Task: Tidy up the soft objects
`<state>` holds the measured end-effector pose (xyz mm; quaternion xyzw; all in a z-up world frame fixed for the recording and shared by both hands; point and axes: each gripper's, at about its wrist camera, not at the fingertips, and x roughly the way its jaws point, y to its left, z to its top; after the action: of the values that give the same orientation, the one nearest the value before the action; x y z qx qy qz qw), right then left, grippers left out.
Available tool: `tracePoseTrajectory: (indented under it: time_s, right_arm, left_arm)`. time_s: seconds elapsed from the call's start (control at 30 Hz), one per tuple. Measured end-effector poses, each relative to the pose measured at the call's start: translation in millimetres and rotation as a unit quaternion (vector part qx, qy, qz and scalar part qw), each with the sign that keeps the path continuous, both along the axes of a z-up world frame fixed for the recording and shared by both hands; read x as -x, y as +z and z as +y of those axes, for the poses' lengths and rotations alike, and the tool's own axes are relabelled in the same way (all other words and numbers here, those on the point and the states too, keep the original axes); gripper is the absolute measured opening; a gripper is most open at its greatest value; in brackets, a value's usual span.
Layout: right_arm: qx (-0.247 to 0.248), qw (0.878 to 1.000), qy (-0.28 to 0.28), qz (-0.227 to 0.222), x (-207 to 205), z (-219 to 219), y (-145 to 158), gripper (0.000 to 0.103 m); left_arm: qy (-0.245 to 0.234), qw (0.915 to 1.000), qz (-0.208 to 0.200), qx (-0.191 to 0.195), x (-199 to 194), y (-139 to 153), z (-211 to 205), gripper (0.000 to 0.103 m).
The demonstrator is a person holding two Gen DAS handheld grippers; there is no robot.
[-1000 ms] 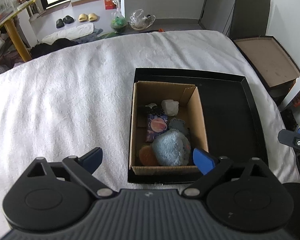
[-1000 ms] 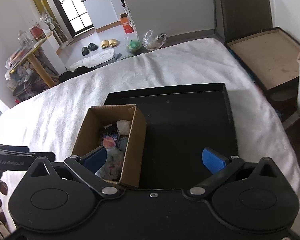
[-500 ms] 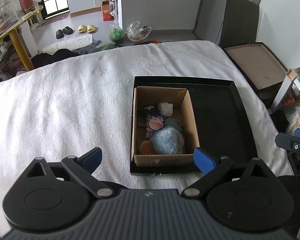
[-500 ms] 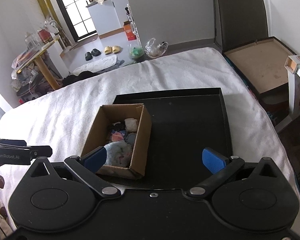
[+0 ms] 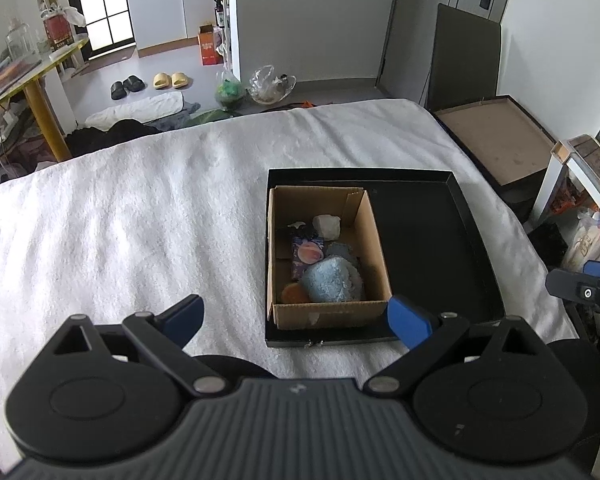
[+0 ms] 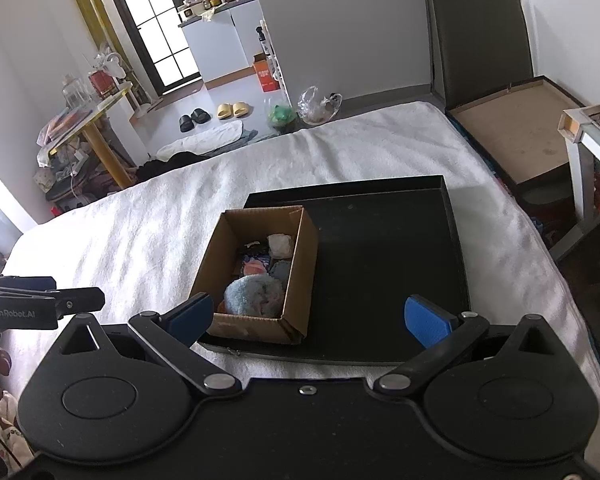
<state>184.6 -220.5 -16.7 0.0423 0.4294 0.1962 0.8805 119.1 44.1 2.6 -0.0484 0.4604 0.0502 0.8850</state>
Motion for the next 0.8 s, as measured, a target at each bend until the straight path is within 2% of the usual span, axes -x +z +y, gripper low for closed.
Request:
tracePoseTrajectory:
  time_s: [0.17,0.27,0.8]
  right_arm:
    - [-0.005,1.0,0.0,-0.007,9,-2,5,0.103]
    - [-0.004,1.0,-0.003,-0.007,14,-3,7,0.103]
    - [-0.002,1.0,0.0,-0.031,39,-4,28,0.103]
  left_arm:
    - [0.001,0.9999,-0.006,0.009,8,5,1,0.098]
    - [-0.003,1.0,-0.008,0.0,14,11,-2,0.098]
    - [-0.018,0.9981,-0.059,-0.009,47,48,-16,0.098]
